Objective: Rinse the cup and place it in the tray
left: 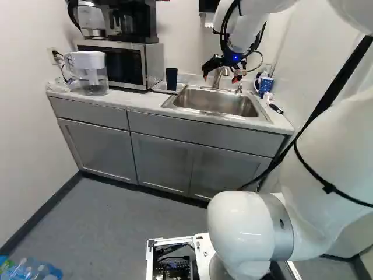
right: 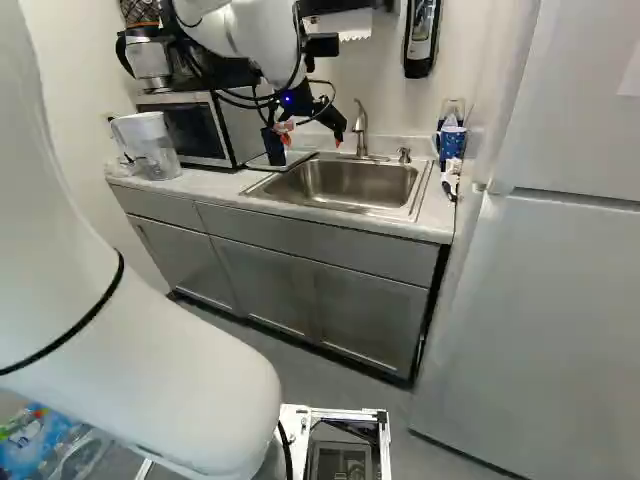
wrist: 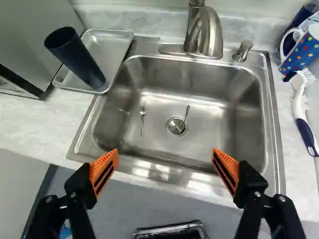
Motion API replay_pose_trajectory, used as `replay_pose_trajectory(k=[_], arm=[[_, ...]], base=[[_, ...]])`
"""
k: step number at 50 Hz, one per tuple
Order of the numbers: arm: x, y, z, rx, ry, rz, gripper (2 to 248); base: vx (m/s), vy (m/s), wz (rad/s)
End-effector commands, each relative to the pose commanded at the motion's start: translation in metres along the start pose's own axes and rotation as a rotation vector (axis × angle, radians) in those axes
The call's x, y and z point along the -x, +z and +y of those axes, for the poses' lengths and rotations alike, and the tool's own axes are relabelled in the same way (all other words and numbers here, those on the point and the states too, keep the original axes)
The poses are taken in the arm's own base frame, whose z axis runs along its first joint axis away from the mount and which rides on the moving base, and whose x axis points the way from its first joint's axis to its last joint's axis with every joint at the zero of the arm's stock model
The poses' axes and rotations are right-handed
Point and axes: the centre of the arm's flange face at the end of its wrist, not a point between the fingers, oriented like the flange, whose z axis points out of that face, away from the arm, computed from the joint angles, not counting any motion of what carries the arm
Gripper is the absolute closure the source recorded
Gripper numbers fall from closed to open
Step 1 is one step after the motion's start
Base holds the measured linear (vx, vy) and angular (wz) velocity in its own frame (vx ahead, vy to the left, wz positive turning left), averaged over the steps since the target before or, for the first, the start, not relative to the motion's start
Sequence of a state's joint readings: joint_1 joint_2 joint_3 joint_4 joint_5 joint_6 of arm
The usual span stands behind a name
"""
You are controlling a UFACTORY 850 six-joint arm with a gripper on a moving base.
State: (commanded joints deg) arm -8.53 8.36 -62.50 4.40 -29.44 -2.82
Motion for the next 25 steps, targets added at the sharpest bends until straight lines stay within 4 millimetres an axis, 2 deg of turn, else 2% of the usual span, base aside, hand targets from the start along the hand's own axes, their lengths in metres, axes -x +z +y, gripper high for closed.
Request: replay_pose_trajectory(k=[25], arm=[[0.0000, 0.0000, 0.0000, 0.000, 0.000, 0.000, 3]], base=[[-0.213, 0.059, 0.000]])
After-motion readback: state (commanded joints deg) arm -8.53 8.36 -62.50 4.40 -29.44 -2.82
